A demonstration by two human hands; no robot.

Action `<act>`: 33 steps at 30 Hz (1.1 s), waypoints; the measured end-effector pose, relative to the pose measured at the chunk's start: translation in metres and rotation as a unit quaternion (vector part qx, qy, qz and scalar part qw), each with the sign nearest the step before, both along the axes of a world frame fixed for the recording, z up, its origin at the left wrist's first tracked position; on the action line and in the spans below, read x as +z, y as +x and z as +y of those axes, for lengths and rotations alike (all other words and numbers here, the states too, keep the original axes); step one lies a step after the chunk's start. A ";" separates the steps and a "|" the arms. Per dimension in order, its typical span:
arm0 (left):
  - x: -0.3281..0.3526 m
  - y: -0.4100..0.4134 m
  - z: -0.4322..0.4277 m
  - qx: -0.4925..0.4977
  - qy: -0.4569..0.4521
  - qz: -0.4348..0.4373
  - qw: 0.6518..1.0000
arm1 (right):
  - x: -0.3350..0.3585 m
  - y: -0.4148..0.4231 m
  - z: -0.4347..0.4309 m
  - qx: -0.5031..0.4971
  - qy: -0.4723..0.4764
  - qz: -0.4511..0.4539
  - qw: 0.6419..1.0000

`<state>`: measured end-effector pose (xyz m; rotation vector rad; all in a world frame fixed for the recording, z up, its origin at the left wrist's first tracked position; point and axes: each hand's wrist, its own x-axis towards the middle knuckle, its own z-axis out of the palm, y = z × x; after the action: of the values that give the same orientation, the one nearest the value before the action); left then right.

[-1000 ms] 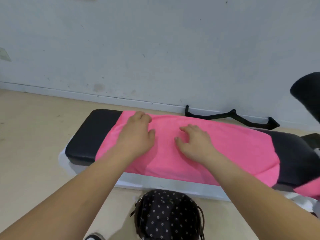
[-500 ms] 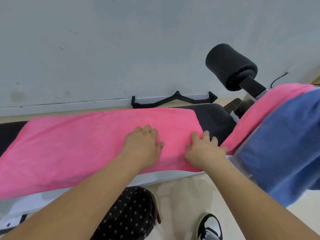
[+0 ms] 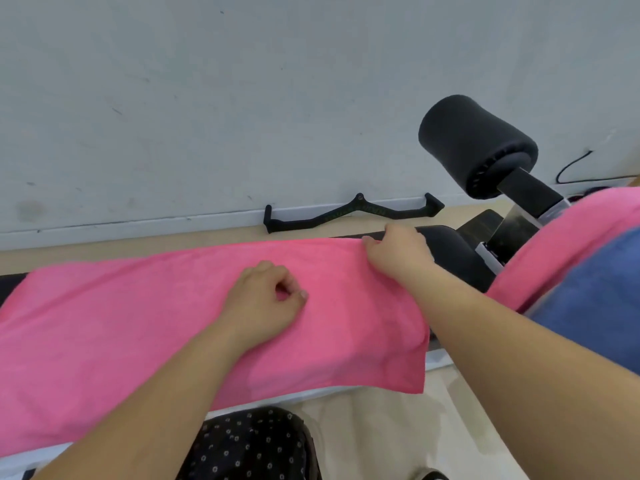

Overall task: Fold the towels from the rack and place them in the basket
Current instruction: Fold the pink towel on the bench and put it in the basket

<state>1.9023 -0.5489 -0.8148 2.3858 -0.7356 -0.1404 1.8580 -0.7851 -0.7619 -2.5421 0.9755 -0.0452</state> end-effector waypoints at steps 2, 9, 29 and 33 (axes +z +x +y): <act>-0.001 0.004 0.002 -0.015 -0.018 0.012 1.000 | 0.003 0.017 -0.005 -0.025 0.061 0.010 0.998; -0.003 0.015 0.005 -0.050 -0.036 0.012 0.998 | 0.022 0.041 -0.009 -0.017 0.142 0.032 0.989; -0.002 0.010 0.003 -0.049 -0.019 -0.006 0.999 | -0.014 -0.007 -0.025 -0.016 -0.009 0.057 0.998; -0.003 0.006 0.001 -0.039 -0.001 -0.030 0.999 | -0.020 0.002 -0.026 -0.040 0.042 -0.010 0.998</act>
<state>1.9080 -0.5480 -0.8183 2.3695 -0.8565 -0.0997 1.8601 -0.8115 -0.7823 -2.4223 1.0480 -0.0503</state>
